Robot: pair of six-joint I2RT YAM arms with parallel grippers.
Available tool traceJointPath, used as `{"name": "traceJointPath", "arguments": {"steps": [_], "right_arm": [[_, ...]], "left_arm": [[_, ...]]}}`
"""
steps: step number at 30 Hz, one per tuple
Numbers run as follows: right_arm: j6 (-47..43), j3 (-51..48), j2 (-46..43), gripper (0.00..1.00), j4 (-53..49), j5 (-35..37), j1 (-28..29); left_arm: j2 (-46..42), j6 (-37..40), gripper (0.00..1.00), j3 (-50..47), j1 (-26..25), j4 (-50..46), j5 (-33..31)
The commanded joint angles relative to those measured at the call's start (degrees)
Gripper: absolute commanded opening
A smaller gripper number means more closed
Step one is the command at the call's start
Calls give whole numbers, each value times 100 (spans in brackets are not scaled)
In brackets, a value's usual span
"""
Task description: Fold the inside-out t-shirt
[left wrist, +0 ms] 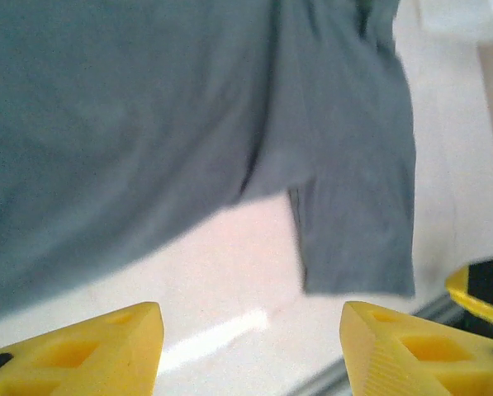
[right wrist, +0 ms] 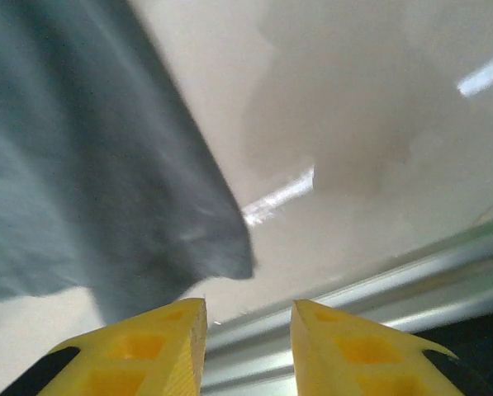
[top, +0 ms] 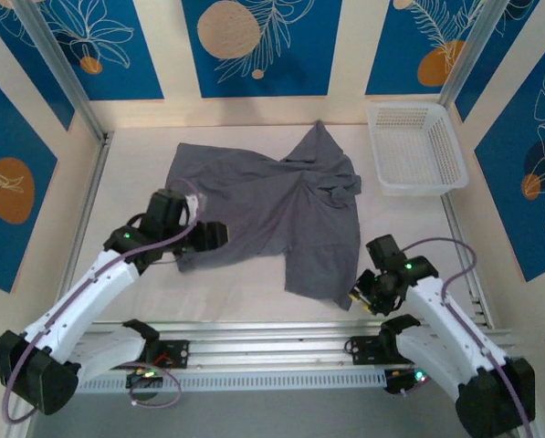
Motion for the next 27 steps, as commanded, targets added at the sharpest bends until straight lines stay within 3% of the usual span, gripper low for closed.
{"name": "traceJointPath", "arguments": {"steps": [1,10,23,27], "right_arm": [[317,15,352,36,146,-221,389],[633,225,1076,40,202,220,865],[4122,-243,79,41,72,1735,2503],[4434,-308,161,41,244,2228,2674]], "left_arm": [[-57,-113,59,-185,-261,-76,102],[96,-141,61,-182,-326,-35,-175],[107,-41,62,-268,-326,124,-133],[79,-5,61,-310,-325,146,-141]]}}
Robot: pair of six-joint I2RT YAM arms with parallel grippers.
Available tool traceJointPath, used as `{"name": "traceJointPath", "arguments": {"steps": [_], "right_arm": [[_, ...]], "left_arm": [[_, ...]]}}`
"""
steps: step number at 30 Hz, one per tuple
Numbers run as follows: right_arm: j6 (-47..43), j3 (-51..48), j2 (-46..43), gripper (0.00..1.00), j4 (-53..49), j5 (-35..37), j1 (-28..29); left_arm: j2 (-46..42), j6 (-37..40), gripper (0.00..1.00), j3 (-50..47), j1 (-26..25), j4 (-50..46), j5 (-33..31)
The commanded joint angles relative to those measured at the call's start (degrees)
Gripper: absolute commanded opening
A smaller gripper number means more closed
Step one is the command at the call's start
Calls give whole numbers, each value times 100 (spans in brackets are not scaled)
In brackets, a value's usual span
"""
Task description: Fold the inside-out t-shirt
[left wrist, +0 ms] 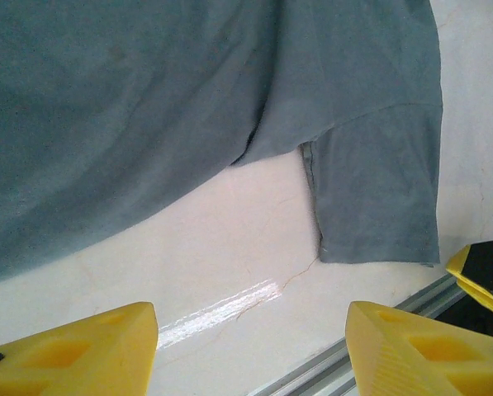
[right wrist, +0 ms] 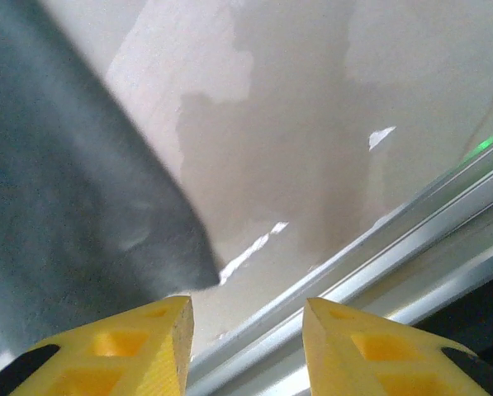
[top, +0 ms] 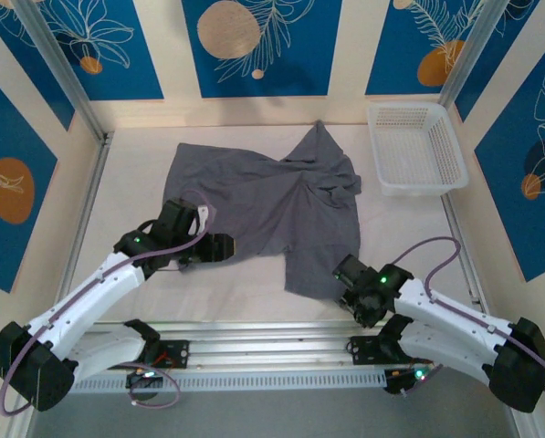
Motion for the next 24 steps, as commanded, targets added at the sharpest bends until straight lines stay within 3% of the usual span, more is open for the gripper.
{"name": "traceJointPath", "arguments": {"steps": [1,5,8,18,24], "right_arm": [[932,-151,136,42,69,625,63],[1205,-514,723,44,1015,214,99],[1208,-576,955,45,1182,353,150],[927,-176,4,43,383,578,153],[947,-526,82,44,779,320,15]], "left_arm": [[0,60,62,-99,-39,129,37],[43,113,62,-124,-39,169,99],[44,135,62,-131,-39,150,92],[79,180,61,-180,-38,182,98],[66,144,62,-193,-40,185,100]]}}
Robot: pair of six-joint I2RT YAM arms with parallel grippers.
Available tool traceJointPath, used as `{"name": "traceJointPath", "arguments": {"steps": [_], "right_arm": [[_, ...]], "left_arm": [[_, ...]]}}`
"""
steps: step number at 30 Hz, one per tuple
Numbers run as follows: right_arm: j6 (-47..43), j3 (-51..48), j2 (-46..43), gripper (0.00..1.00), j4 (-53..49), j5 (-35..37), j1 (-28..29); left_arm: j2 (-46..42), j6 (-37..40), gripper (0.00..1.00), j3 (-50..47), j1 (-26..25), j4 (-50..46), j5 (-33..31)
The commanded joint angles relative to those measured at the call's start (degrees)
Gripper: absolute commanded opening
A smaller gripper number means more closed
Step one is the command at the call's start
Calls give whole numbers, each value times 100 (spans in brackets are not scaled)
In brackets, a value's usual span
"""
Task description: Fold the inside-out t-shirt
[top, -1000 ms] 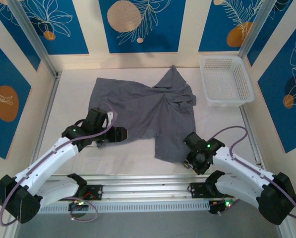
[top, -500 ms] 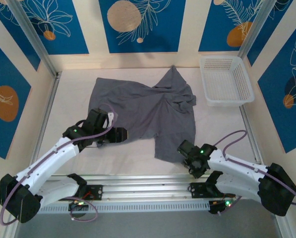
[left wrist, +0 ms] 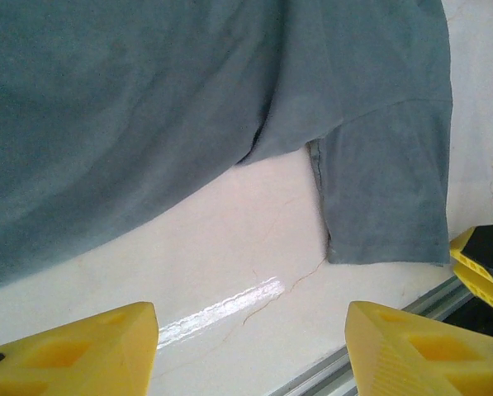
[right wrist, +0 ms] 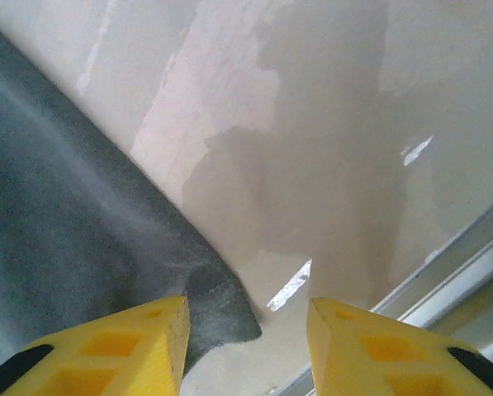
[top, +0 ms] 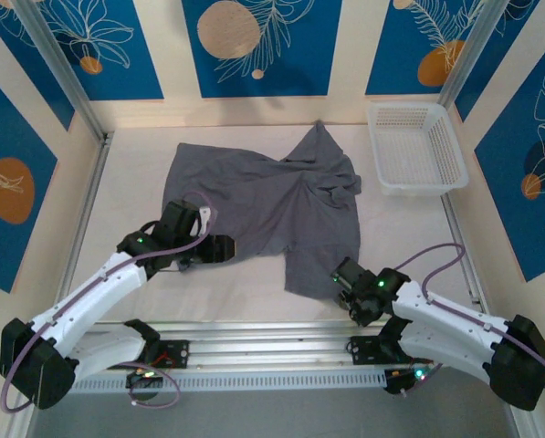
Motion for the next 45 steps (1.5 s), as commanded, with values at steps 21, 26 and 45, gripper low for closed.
{"name": "traceJointPath", "arguments": {"steps": [21,26,45], "right_arm": [[-850,147,645,6,651,-184,-234],[-949,307,560,0,412,-64,-238],[-2005,1344,492,0,-141,308,-497]], "left_arm": [[-26,76,61,-119,-37,-8,12],[10,76,62,-119,-40,11,23],[-560,-1327,55,-420,-30,-751,-2087]]}}
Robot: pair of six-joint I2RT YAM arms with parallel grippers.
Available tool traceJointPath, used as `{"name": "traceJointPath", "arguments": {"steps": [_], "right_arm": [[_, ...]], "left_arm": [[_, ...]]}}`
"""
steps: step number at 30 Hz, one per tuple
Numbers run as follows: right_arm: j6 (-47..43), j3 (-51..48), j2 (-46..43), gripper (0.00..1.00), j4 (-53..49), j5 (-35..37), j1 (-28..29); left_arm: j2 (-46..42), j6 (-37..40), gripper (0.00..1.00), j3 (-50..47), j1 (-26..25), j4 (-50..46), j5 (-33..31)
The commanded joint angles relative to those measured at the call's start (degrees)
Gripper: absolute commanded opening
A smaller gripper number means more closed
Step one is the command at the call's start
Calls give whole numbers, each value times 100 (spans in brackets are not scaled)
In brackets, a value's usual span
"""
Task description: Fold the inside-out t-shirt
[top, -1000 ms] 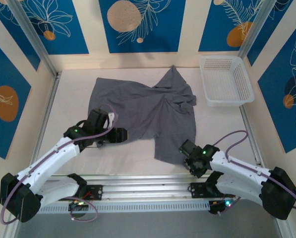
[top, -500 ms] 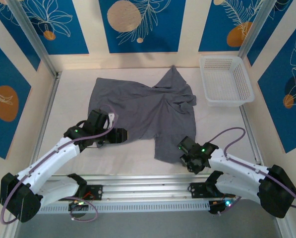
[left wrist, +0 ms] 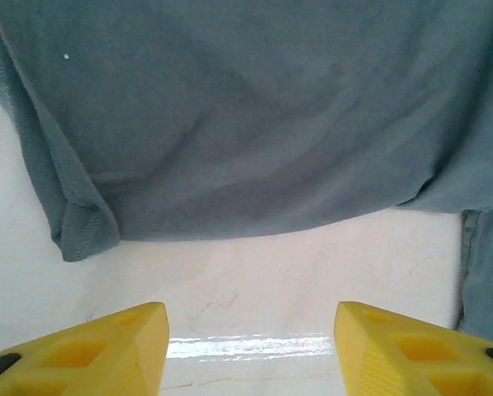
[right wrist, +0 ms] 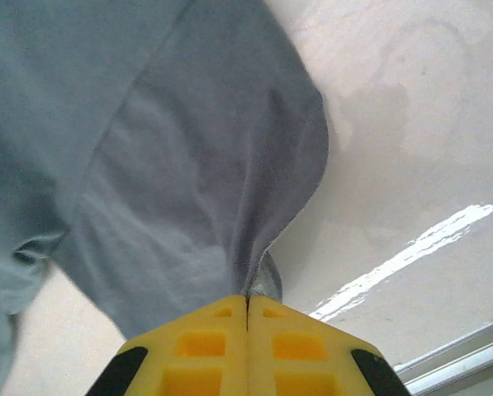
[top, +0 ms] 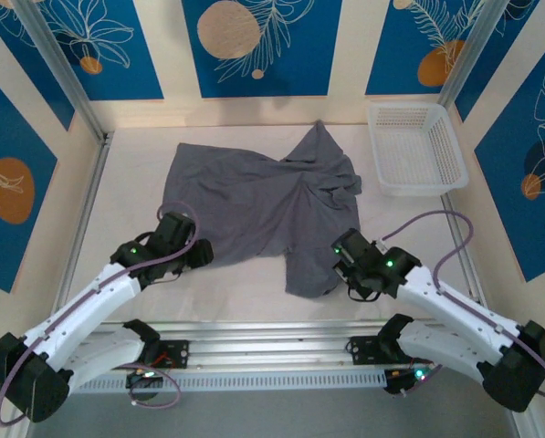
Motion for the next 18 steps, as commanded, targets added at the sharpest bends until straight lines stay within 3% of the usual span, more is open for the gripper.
{"name": "traceJointPath", "arguments": {"steps": [1,4,8,18], "right_arm": [[-316,-289,236,0,289,-298,-84],[-712,-426,488,7,676,-724,-271],[-801,-351,560,32,381,-723,-283],[-607,-934,130,44,331,-898,-245]], "left_arm": [[-60,-151,55,-26,-31,-84,-147],[-33,-107,55,-18,-32,-70,-136],[10,-66,55,0,-30,-38,-85],[55,-97,55,-26,-32,17,-66]]}}
